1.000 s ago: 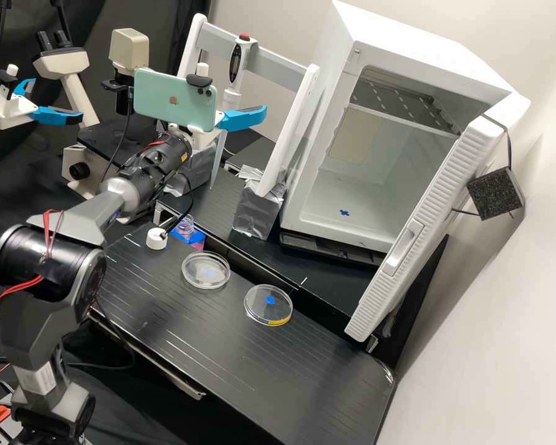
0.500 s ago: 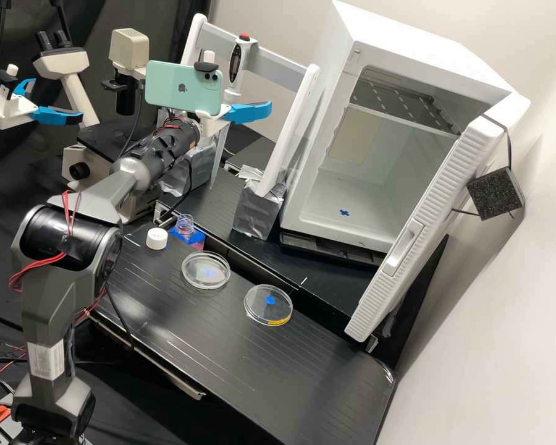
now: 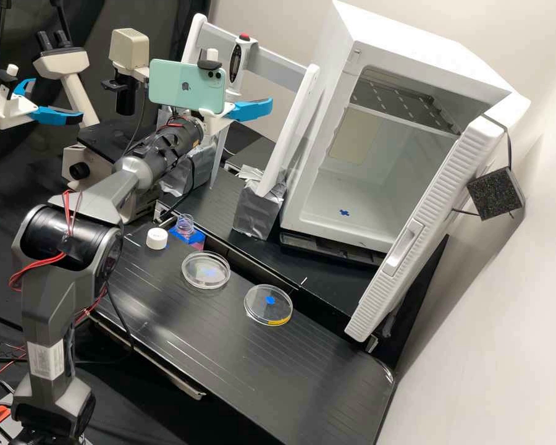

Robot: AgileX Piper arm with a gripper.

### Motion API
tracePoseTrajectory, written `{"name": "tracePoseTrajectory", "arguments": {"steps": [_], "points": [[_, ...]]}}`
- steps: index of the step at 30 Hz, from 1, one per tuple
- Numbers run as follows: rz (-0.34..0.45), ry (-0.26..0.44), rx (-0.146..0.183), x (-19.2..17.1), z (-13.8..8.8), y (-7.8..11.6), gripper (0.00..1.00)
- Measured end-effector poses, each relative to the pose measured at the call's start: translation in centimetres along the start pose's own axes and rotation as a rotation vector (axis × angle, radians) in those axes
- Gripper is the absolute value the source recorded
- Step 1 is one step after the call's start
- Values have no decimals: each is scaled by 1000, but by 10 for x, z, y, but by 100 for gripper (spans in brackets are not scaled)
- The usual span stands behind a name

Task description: Use the pipette

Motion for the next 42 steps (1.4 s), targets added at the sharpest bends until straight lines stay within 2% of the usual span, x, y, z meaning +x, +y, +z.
{"name": "tracePoseTrajectory", "arguments": {"steps": [8,17,25,42], "points": [[-2,-17,13,1,1,0,0],[-4,-17,3,1,1,0,0],[-9,-17,13,0,-1,-2,0],[-21,-10,7,0,-3,-4,0]]}}
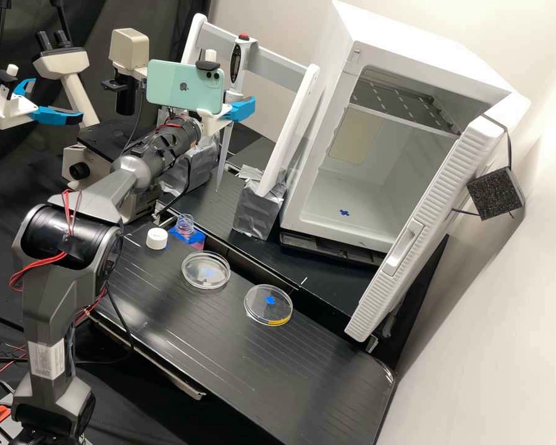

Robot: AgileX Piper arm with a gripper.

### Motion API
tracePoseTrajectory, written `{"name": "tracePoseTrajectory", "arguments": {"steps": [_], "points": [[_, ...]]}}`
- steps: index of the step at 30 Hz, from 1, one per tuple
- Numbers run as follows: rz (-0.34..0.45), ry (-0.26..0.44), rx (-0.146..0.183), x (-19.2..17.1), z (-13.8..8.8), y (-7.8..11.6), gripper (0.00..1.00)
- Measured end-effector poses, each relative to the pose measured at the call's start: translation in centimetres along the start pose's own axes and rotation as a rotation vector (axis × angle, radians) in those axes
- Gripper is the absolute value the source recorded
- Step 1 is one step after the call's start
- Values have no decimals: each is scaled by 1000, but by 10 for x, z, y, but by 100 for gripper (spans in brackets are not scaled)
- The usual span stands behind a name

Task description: Use the pipette

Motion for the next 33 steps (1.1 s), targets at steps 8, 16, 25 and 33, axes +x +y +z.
{"name": "tracePoseTrajectory", "arguments": {"steps": [8,16,25,33], "points": [[-7,13,3,-2,-4,-1,0],[-21,30,7,-5,-10,-1,0],[-27,34,29,-7,-12,2,0],[-15,47,133,-11,-15,16,0]]}}
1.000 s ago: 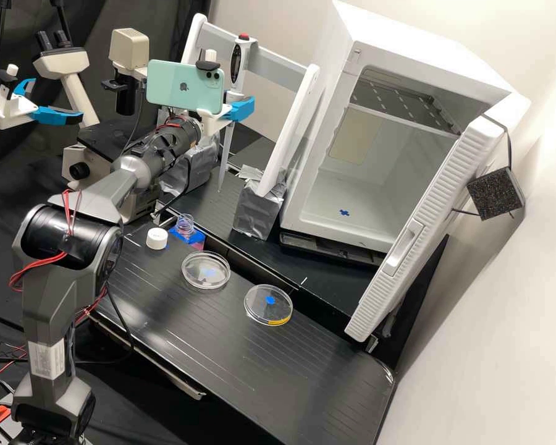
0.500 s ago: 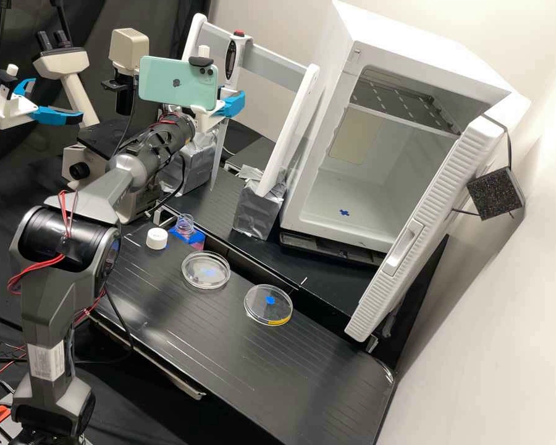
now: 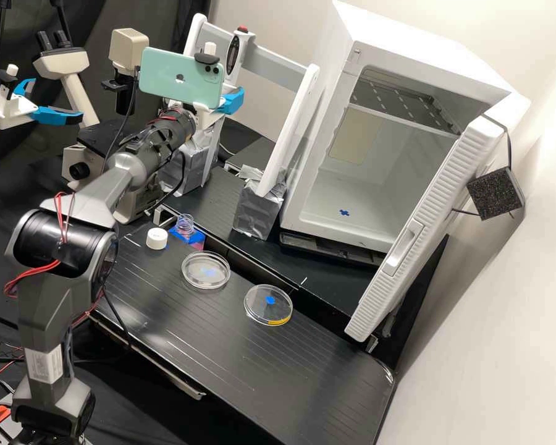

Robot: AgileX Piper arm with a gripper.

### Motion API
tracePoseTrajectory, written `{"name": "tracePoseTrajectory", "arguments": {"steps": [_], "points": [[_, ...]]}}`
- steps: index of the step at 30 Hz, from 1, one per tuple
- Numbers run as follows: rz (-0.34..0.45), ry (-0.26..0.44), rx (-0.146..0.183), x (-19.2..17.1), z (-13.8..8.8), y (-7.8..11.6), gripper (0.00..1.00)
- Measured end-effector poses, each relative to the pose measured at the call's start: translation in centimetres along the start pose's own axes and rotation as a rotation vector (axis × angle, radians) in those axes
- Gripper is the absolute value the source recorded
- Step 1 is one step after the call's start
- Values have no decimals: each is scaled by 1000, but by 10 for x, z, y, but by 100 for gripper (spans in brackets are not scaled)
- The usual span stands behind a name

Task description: Use the pipette

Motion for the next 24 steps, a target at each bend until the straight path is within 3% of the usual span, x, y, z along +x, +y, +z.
{"name": "tracePoseTrajectory", "arguments": {"steps": [5,16,21,24], "points": [[26,4,50,1,-2,6,0],[34,7,82,0,-1,9,0],[46,2,122,-11,1,14,0],[77,5,122,-17,2,19,0]]}}
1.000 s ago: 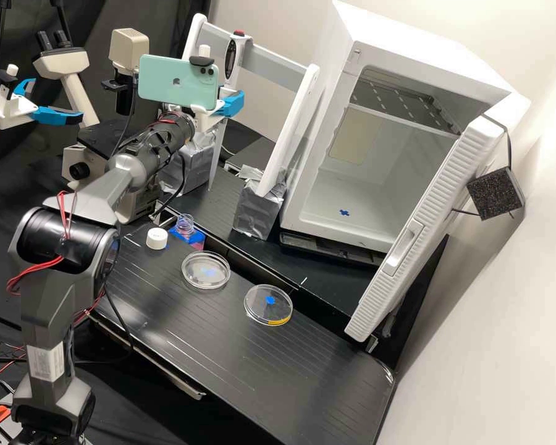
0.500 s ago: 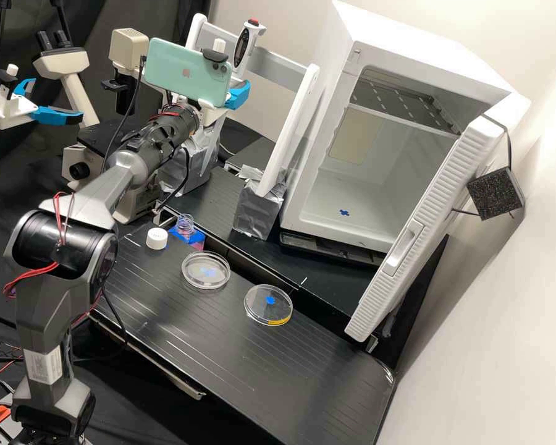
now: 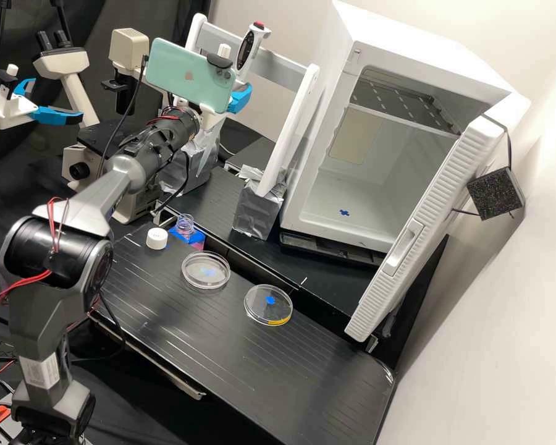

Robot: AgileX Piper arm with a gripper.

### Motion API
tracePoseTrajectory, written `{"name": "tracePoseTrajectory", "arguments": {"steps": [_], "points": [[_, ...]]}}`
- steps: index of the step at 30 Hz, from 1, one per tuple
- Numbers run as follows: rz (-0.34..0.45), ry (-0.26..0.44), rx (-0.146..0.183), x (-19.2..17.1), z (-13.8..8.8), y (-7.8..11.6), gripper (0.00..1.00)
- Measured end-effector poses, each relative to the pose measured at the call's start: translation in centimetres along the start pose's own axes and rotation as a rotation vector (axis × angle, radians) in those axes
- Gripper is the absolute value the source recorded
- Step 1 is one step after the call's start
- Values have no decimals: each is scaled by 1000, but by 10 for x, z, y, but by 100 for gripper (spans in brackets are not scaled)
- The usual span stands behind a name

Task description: Use the pipette

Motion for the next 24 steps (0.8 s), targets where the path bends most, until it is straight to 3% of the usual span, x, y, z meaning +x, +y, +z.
{"name": "tracePoseTrajectory", "arguments": {"steps": [4,10,15,24], "points": [[44,11,-17,-9,4,8,0],[118,26,2,-31,10,15,0],[180,18,-6,-50,22,12,0],[161,-13,-22,-73,43,-9,0]]}}
